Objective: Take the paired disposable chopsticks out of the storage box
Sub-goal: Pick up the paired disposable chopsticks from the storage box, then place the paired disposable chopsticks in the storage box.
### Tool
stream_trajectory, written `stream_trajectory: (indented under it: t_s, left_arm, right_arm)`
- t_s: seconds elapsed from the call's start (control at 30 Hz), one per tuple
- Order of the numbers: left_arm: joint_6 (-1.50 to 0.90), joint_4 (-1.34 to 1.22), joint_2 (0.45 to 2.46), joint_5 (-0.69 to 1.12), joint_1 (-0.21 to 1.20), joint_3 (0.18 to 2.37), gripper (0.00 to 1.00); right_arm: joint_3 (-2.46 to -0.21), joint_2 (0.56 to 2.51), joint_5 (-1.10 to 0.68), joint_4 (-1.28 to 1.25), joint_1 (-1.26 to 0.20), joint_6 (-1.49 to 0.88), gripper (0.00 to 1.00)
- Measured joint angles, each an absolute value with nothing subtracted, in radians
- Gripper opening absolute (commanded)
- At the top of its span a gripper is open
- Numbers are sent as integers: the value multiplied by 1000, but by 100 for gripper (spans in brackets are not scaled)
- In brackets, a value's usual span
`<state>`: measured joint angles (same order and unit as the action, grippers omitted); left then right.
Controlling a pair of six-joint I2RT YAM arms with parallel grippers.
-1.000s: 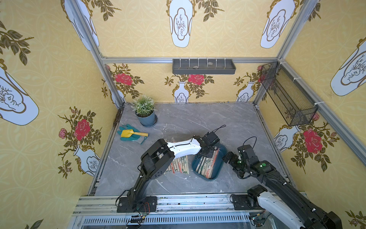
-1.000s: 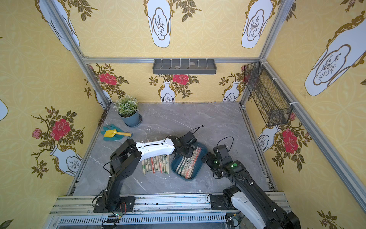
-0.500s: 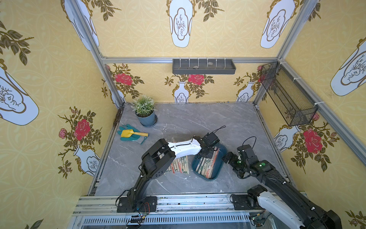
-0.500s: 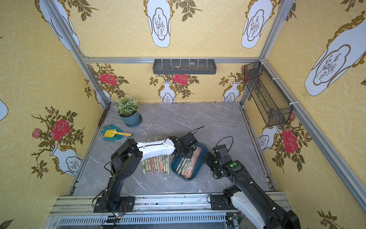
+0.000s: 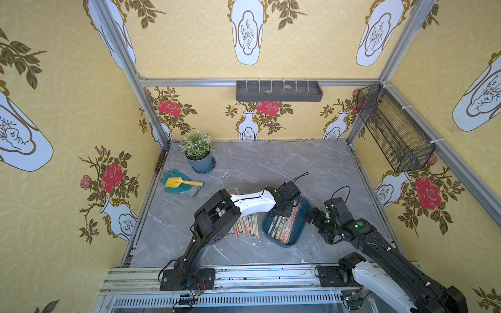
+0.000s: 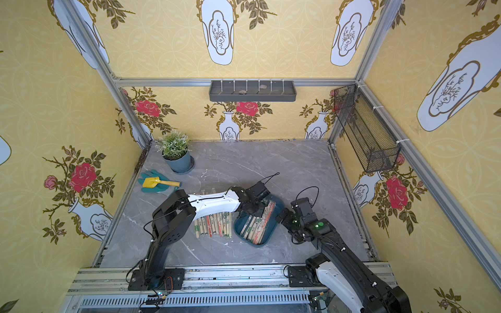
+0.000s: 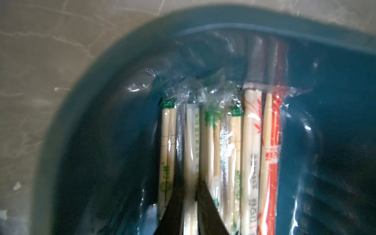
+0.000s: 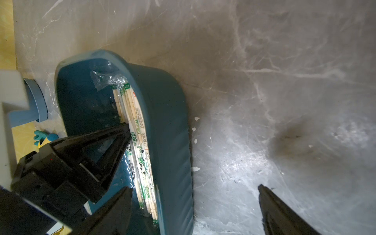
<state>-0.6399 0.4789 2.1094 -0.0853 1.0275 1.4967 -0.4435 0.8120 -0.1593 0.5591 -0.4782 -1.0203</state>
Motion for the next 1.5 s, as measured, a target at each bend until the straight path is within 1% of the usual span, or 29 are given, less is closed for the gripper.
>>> stream_trajectory:
  t_s: [0.27, 0.33, 1.5]
  left_arm:
    - [-640, 469, 2109, -79, 1028, 1501, 5]
    - [-639, 473, 2107, -78, 1028, 1503, 0]
    - [-629, 490, 2001, -44, 1028, 1546, 0]
  right_arm:
    - [-443, 823, -162, 547, -478, -1020, 98]
    - [-443, 824, -162, 545, -478, -1020, 97]
    - [-442, 818, -170, 522, -477, -1017, 98]
